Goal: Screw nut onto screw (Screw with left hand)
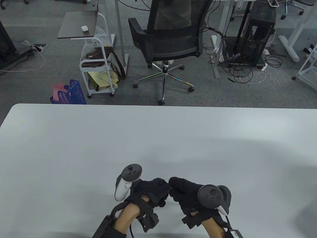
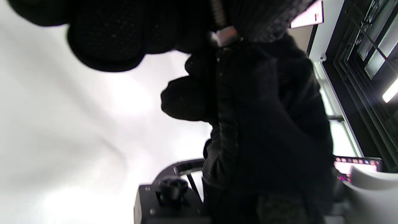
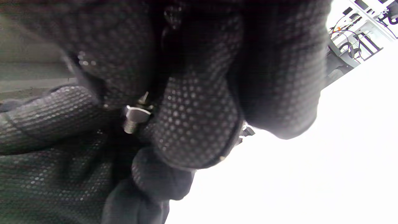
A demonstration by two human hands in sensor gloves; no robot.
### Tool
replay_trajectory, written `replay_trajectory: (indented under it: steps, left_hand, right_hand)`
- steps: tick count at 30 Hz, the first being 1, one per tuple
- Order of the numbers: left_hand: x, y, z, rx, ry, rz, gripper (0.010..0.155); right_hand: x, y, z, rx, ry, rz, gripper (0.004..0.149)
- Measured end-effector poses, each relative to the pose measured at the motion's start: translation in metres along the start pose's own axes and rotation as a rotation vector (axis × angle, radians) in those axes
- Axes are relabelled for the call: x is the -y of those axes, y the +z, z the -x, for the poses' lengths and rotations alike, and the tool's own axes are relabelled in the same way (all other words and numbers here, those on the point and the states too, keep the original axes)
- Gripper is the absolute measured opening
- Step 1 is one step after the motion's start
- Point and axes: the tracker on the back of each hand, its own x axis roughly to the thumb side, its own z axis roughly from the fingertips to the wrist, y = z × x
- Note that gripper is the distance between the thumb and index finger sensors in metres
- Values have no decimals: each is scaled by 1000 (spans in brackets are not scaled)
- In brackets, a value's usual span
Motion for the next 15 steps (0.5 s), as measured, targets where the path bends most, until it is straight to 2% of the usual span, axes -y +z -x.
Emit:
replay_trajectory:
  steps: [2,4,6,11,15]
  left_hand:
    - [-1,0,1,4,17,1,57]
    - [-2,1,3,-8,8,-63,64]
    - [-2,0,2,-3,-13,-80,58]
    - [-1,0,-3,31,2,-28,55]
    - [1,2,-2,17,-1,-54,67]
  right_hand:
    - [0,0,0,-1,-2,3,47]
    - [0,0,1,0,9,0,47]
    - [0,0,0,0,15,1,48]
    - [2,0,-6,33,66,21,48]
    - [1,0,-6,27,42,22,47]
